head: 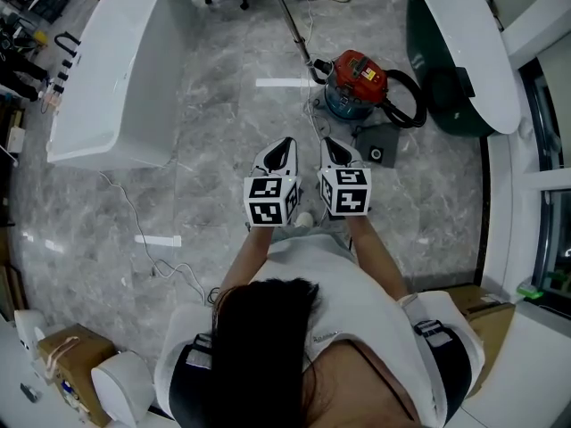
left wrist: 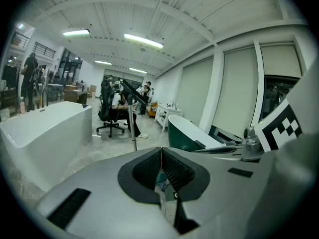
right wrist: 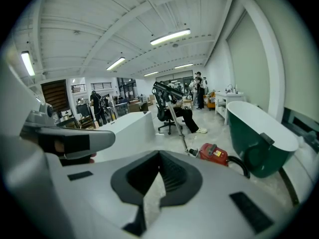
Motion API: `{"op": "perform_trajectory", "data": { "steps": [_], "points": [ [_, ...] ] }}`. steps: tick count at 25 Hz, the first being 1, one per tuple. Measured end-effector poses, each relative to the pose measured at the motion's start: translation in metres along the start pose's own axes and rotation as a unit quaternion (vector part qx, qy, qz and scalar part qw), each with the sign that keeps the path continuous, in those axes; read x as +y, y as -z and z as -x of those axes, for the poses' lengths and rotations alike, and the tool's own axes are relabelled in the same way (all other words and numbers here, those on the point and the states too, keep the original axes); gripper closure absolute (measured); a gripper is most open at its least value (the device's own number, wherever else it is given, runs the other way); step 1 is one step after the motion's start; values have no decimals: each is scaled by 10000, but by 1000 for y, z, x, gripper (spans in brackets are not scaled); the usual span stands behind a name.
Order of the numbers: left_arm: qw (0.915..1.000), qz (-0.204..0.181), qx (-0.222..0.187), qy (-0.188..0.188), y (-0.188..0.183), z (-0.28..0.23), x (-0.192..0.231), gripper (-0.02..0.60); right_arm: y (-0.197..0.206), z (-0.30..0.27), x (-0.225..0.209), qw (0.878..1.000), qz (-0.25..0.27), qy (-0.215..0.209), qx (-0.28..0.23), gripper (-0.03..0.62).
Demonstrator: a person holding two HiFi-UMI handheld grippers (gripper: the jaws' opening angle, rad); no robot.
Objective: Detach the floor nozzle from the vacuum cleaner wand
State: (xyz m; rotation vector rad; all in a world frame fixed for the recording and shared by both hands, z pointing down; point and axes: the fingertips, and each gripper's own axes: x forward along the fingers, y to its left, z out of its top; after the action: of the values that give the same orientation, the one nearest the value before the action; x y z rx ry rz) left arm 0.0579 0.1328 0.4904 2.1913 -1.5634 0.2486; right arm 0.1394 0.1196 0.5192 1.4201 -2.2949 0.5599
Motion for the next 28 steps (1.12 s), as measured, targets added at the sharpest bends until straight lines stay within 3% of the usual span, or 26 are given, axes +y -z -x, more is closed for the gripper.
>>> {"op": "perform_trajectory", "data": {
  "steps": [6, 19, 28],
  "points": [
    [9996, 41, -140, -226, -11, -1, 17, 574, 5, -1, -4, 10000, -22, -42, 39, 579],
    [9996, -5, -223, -168, -17, 1, 18, 574, -8, -4, 12, 9990, 104, -345, -248, 579],
    [9997, 109, -213, -67, -18, -20, 29, 574, -14, -18, 1, 9994, 217, -124, -256, 579]
  ]
}}
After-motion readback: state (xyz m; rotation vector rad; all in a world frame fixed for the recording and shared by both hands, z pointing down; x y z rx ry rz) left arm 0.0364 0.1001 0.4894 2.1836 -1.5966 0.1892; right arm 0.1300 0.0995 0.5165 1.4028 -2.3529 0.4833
